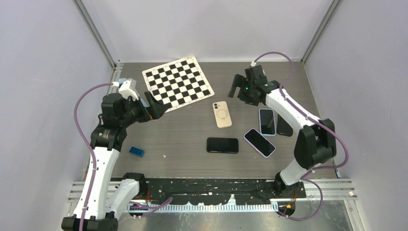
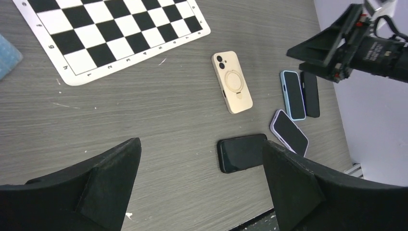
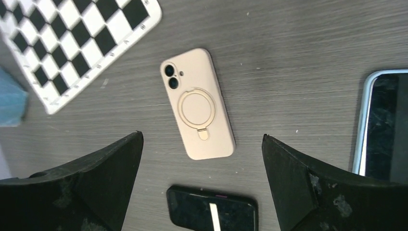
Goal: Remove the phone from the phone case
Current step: Pick up the phone at the center of the board.
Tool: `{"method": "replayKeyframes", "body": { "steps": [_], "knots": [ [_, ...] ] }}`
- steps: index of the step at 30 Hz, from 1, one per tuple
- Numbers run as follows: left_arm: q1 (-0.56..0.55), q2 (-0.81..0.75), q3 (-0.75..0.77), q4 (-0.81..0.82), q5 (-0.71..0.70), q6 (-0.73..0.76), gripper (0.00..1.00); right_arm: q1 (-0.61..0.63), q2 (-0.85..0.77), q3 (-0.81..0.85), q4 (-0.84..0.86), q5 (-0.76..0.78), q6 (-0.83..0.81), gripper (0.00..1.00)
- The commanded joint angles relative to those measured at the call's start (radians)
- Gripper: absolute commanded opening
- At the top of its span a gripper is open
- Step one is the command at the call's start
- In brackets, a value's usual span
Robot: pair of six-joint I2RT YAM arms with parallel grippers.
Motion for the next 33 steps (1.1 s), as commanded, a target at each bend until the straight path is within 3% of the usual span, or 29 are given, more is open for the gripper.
{"method": "replayKeyframes", "body": {
  "steps": [1, 11, 17, 27, 33],
  "knots": [
    [-0.003, -0.021, -0.080, 0.164, 0.002, -0.076, 0.98, 0.046, 0.100, 0.060, -0.015, 0.061, -0.043, 1.00],
    [-0.003, -0.070, -0.245, 0.374, -0.034, -0.079, 0.98, 0.238, 0.286, 0.079, -0.020, 0.187, -0.102, 1.00],
    [-0.004, -0.053, -0.300, 0.484, -0.038, -0.074, 0.98, 0.266, 0.360, 0.099, -0.033, 0.217, -0.110, 1.00],
    [-0.003, -0.020, -0.303, 0.479, -0.055, -0.069, 0.98, 0.276, 0.440, 0.145, -0.093, 0.277, -0.119, 1.00],
    [-0.004, -0.036, -0.307, 0.469, -0.078, -0.059, 0.98, 0.277, 0.490, 0.181, -0.110, 0.303, -0.126, 0.93]
  ]
}}
